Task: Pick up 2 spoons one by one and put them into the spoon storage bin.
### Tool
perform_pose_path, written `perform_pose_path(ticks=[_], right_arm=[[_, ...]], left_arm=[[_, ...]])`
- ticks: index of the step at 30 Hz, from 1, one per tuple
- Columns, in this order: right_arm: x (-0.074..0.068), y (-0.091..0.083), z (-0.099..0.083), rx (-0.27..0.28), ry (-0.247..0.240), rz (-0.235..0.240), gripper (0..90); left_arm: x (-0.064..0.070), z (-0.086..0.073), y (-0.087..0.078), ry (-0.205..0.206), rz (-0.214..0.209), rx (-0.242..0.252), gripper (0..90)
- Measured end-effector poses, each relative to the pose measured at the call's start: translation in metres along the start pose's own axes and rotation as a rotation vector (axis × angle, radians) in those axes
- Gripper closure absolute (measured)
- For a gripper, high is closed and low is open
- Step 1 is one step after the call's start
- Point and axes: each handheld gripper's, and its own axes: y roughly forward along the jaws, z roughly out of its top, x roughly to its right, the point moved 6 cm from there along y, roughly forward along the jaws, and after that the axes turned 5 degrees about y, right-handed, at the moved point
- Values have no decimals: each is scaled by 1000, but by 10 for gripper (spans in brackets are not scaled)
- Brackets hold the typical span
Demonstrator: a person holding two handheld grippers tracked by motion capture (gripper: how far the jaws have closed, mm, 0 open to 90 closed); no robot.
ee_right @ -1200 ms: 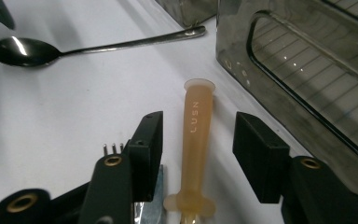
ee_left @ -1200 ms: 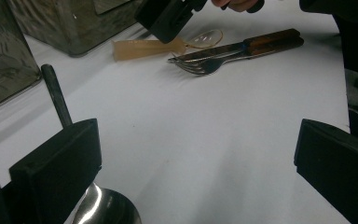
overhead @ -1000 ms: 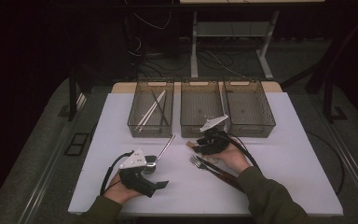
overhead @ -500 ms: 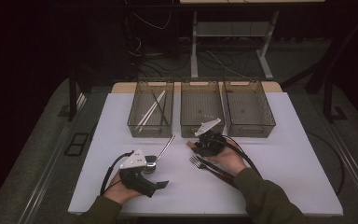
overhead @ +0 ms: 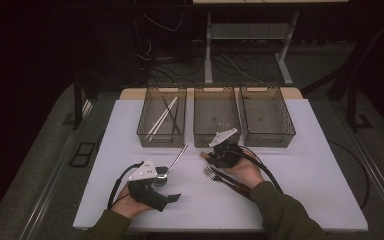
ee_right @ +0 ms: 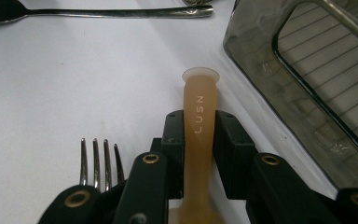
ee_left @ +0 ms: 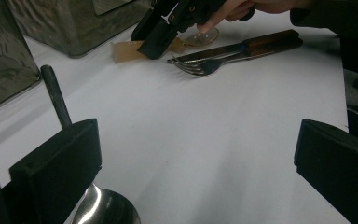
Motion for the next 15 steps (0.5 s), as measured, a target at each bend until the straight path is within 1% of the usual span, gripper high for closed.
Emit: perform_pose_path(ticks=[3,8,15], right_arm=[[0,0,0,5,19,7,751],[1,0,0,9,30,12,752],[3,-2,2,24,51,40,754]], left_arm=[[0,0,0,0,0,-1,0],[0,0,0,1,0,0,0],[0,0,0,-1,-1,2,0]])
